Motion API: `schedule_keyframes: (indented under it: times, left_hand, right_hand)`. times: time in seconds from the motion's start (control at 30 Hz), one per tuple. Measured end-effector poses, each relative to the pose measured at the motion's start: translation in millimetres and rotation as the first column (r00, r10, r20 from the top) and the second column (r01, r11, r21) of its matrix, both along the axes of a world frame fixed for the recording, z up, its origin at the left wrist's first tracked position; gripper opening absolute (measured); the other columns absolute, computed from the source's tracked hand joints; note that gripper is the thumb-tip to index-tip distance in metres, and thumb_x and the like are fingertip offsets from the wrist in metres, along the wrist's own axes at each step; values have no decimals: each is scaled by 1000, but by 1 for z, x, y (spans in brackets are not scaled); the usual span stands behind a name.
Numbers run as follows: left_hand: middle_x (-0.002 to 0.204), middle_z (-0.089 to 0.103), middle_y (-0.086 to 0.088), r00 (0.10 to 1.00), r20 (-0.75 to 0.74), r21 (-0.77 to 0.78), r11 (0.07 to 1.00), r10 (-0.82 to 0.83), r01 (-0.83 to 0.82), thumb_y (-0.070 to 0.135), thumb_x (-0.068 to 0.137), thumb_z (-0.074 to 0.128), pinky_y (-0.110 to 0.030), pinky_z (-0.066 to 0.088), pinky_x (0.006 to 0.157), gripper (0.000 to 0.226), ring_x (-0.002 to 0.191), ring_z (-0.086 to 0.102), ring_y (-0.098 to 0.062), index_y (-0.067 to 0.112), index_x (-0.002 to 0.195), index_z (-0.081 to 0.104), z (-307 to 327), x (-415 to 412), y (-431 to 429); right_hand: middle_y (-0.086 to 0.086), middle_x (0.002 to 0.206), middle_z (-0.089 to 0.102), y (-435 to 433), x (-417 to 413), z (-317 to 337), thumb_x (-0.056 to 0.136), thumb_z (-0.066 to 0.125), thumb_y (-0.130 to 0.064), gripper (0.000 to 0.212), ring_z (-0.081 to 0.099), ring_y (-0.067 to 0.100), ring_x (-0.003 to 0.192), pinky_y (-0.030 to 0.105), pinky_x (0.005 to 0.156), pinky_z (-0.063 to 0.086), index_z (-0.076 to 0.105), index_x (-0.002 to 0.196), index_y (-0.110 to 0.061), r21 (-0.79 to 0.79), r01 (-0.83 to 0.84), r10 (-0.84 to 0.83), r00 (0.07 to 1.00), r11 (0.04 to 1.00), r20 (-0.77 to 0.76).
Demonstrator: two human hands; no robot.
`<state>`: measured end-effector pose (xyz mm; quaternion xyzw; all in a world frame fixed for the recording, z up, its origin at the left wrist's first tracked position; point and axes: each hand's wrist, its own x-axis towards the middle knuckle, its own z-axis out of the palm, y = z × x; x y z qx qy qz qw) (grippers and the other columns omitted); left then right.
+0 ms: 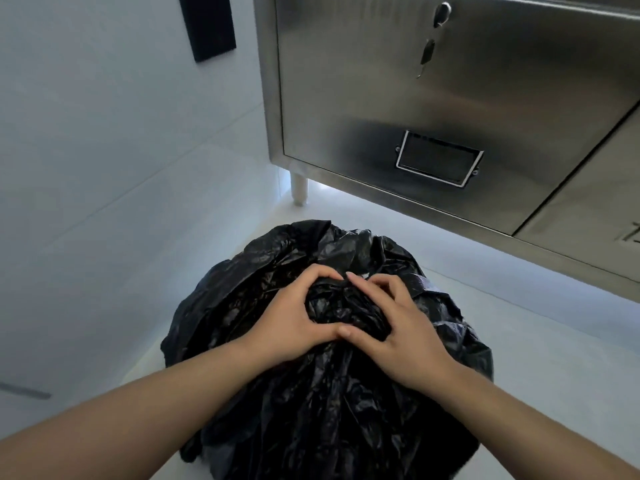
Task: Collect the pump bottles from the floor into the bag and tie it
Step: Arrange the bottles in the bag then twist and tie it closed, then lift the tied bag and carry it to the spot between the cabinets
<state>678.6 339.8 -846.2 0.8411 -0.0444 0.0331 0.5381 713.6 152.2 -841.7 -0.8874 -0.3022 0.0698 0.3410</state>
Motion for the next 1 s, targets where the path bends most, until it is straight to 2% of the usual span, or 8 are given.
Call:
schedule_keyframes:
  times: [0.07, 0.17, 0.27, 0.43, 0.57, 0.73, 0.83, 1.0]
  left_hand:
    - [109, 57, 27, 1000, 1, -20, 1000, 19, -19, 35, 64, 80, -12, 40, 91, 52, 107, 55, 3, 39, 107, 52, -2, -3, 4]
    - [110, 58, 27, 999, -26, -8, 999, 44, -44, 42, 61, 81, -11, 40, 90, 55, 107, 56, 3, 40, 107, 50, -4, -13, 15]
    - [111, 57, 28, 995, -71, 26, 997, 76, -75, 49, 57, 81, -9, 40, 89, 64, 107, 55, 5, 42, 112, 47, -5, -24, 28]
    - [128, 51, 18, 971, -226, 56, 997, 72, -61, 59, 56, 77, -19, 40, 99, 80, 119, 49, 5, 55, 125, 38, -5, -40, 56]
    - [122, 51, 24, 962, -262, 92, 994, 80, -57, 69, 61, 70, -14, 44, 80, 66, 109, 49, 14, 63, 120, 42, -8, -46, 63]
    - [123, 50, 23, 968, -250, 150, 986, -29, 69, 71, 65, 58, -15, 39, 92, 64, 115, 46, 10, 56, 125, 42, -17, -28, 39]
    - [122, 54, 15, 971, -230, 173, 979, -68, 109, 67, 69, 55, -17, 40, 92, 62, 111, 50, 5, 48, 127, 46, -15, -9, 24]
    - [131, 52, 10, 955, -280, 360, 912, -96, 197, 72, 72, 45, -23, 38, 99, 69, 118, 46, -1, 41, 133, 43, 42, 1, 20]
  right_hand:
    - [-26, 136, 30, 7, 3, -2, 71, 38, -79, 65, 40, -10, 112, 4, 86, 31, 22, 133, -62, 10, -5, 5, 1000, 1000, 13]
    - [-25, 143, 35, 21, 3, -7, 77, 39, -73, 60, 34, -11, 125, 16, 99, 34, 24, 134, -60, 62, -78, 79, 997, 995, -18]
    - [-21, 137, 48, 37, 2, -13, 81, 48, -64, 57, 41, -8, 124, 23, 103, 37, 32, 134, -52, 150, -142, 158, 982, 978, -105]
    - [-16, 132, 54, 49, 0, -26, 84, 47, -60, 49, 46, -1, 122, 29, 101, 40, 42, 130, -46, 151, -170, 188, 975, 974, -115]
    - [-18, 132, 53, 35, 6, -32, 87, 53, -50, 45, 45, -5, 122, 21, 102, 38, 45, 131, -42, 160, -121, 145, 978, 980, -149]
    - [-15, 132, 54, 3, 13, -38, 89, 57, -37, 44, 45, -8, 120, 14, 102, 34, 49, 131, -34, 156, -51, 85, 972, 986, -218]
    - [-22, 125, 56, -19, 21, -35, 89, 56, -39, 38, 47, -15, 114, 7, 95, 34, 51, 126, -41, 151, -6, 43, 969, 988, -243]
    - [-21, 124, 55, -41, 24, 18, 89, 55, -41, 35, 45, -13, 113, -2, 88, 28, 51, 123, -46, 111, 90, -52, 951, 990, -304]
